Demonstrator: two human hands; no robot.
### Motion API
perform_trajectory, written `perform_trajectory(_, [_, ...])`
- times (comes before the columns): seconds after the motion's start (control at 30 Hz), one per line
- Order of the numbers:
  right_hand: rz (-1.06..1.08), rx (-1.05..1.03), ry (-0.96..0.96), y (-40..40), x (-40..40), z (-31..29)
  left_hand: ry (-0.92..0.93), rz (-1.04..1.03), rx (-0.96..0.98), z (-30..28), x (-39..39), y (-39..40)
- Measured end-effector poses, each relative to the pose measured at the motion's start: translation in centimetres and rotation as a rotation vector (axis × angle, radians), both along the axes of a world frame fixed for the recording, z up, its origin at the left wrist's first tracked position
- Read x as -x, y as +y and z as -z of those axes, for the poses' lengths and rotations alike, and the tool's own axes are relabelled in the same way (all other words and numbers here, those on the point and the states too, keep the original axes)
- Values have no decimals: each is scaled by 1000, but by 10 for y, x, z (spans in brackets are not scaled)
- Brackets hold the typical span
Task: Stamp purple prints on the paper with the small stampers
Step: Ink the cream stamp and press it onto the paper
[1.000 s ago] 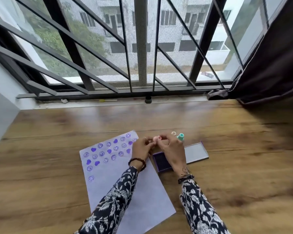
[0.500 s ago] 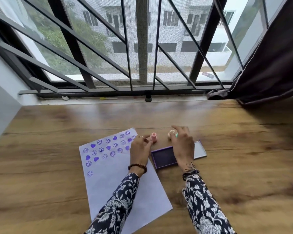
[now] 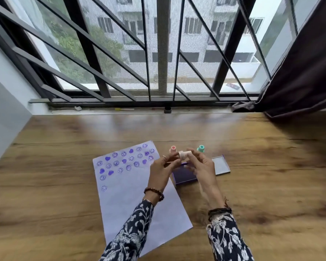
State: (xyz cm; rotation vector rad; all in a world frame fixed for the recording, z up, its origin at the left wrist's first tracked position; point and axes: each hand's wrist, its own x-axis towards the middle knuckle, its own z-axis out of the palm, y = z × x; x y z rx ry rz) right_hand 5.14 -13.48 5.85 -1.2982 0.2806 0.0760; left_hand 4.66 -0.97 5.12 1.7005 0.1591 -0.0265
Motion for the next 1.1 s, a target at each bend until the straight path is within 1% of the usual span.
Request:
perform_trajectory(0.1, [-16,-28,8,0,7,1,6,-1,76,-2,7,2])
perform_trajectory(0.3, [-11,-4,25,11,16,5,-55,-3,62,-4,12,6])
perform_trajectory(0.5, [9,14,97,20,21,10,-113,-23,-79,1,21,6])
perform_trajectory(0.57, [54,-45,154,22,22,11,-137,-2,-95,2,23,6])
perform_trajectory(0.7, [112,-253,266,19,24,11,-154,8,-112,2,21,7])
perform_trajectory(0.8, [141,-430,293,10,24,11,-107,-35,-114,8,17,13])
perform_trajectory(0.87, [138,-504,286,3,24,9,-47,-52,-91,12,16,16])
perform_trajectory(1.0, [117,-562,266,-11,25,6,0,-32,-66,18,15,17])
perform_trajectory(1.07, [112,-528,257,-15,26,5,5,-25,-62,19,14,16])
perform_trajectory(1.1, [107,-473,242,-17,26,5,12,-23,-54,20,14,16])
